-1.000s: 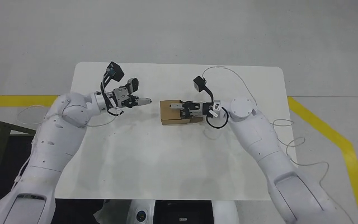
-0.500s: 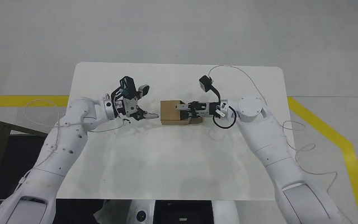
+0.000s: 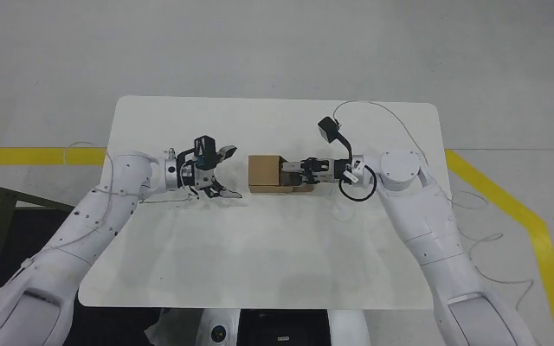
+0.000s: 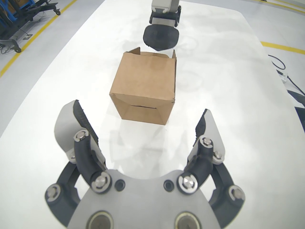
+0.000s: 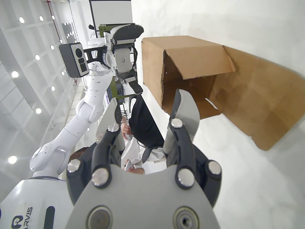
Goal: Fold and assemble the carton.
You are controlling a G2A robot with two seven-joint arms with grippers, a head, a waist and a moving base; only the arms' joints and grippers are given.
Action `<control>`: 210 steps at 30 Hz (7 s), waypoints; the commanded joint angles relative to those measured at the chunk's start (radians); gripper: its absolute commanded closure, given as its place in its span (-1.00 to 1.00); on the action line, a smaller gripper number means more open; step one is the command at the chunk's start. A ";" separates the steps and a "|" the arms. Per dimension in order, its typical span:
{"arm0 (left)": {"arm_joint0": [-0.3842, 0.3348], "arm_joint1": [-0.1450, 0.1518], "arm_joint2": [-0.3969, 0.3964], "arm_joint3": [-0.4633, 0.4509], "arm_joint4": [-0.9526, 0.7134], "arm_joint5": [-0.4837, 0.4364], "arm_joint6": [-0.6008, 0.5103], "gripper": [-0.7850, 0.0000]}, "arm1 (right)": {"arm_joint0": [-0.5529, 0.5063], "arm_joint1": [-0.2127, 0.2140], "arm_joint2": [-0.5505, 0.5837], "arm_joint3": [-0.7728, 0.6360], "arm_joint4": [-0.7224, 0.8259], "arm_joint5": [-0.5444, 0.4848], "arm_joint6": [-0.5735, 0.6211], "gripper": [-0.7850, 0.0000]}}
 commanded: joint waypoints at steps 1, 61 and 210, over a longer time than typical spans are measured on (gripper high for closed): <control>-0.023 0.002 0.036 0.017 -0.004 0.000 0.024 -1.00 | -0.008 0.007 0.010 -0.026 -0.017 0.015 0.000 0.18; -0.079 -0.130 0.113 0.123 -0.206 0.011 -0.242 -1.00 | 0.076 -0.012 -0.192 0.173 -0.013 -0.110 -0.123 1.00; 0.019 -0.197 -0.111 0.101 -0.375 0.009 -0.559 -1.00 | 0.160 -0.076 -0.356 0.320 0.001 -0.260 -0.286 1.00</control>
